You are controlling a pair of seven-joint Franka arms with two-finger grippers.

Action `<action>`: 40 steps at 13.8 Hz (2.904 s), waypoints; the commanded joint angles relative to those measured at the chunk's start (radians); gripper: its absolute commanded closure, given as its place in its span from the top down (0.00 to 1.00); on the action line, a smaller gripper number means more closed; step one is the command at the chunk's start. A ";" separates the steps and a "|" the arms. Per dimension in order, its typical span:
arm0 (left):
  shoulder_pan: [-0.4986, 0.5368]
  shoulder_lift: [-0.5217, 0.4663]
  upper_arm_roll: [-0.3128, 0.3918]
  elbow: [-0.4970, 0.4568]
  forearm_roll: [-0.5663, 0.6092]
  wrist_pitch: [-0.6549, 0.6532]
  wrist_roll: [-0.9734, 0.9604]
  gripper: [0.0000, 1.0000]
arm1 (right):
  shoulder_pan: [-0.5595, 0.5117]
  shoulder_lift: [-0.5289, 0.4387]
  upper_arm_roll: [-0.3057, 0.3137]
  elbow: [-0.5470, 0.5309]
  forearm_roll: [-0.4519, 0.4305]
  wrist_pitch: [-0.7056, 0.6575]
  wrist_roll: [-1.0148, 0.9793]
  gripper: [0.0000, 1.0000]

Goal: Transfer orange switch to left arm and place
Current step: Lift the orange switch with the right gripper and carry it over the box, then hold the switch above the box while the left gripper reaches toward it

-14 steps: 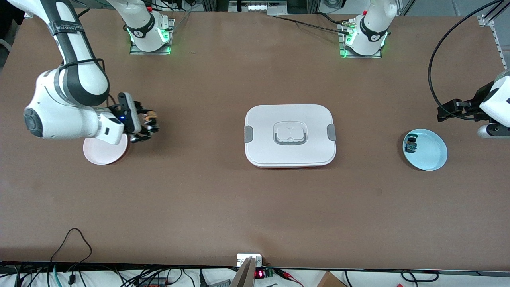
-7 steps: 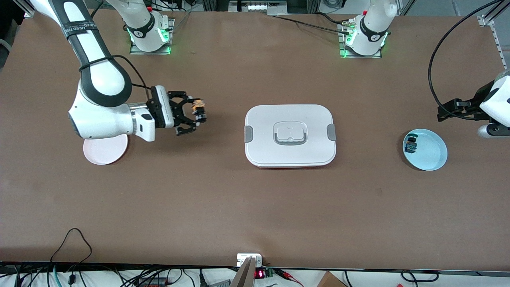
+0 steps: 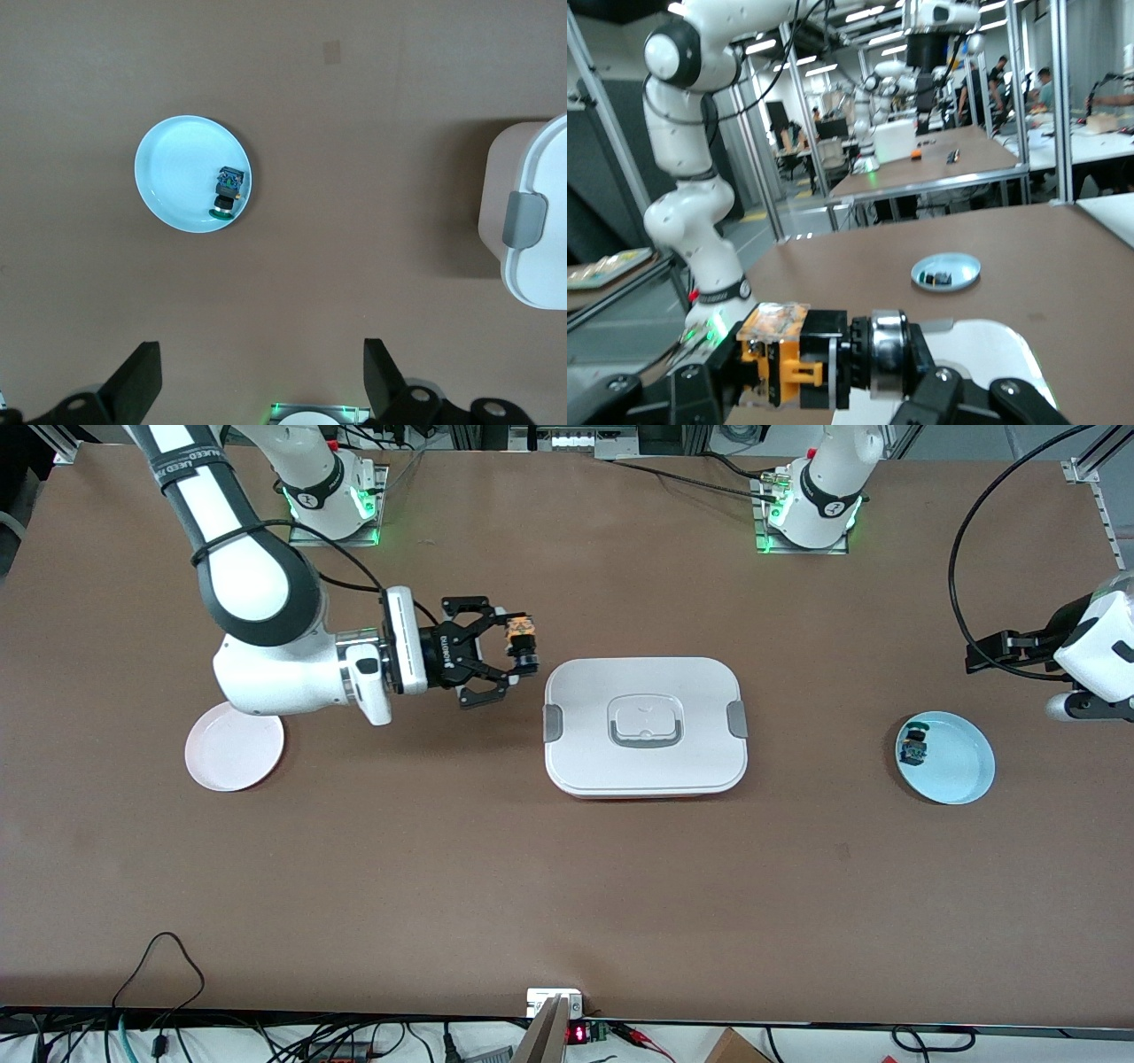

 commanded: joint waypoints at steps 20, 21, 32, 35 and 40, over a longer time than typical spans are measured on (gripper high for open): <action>0.066 0.168 0.000 -0.044 -0.777 -0.345 0.045 1.00 | 0.238 0.080 -0.005 0.052 0.463 0.165 -0.224 0.00; 0.086 0.170 0.000 -0.102 -0.817 -0.342 0.115 1.00 | 0.238 0.080 -0.005 0.052 0.463 0.165 -0.224 0.00; 0.020 0.226 -0.046 -0.232 -1.299 -0.186 0.200 1.00 | 0.237 0.080 -0.005 0.052 0.456 0.166 -0.243 0.00; 0.009 0.173 -0.081 -0.293 -1.328 -0.131 0.166 1.00 | 0.237 0.081 -0.005 0.052 0.456 0.168 -0.243 0.00; -0.020 0.156 -0.137 -0.331 -1.363 0.026 0.166 1.00 | 0.238 0.081 -0.005 0.049 0.457 0.168 -0.255 0.00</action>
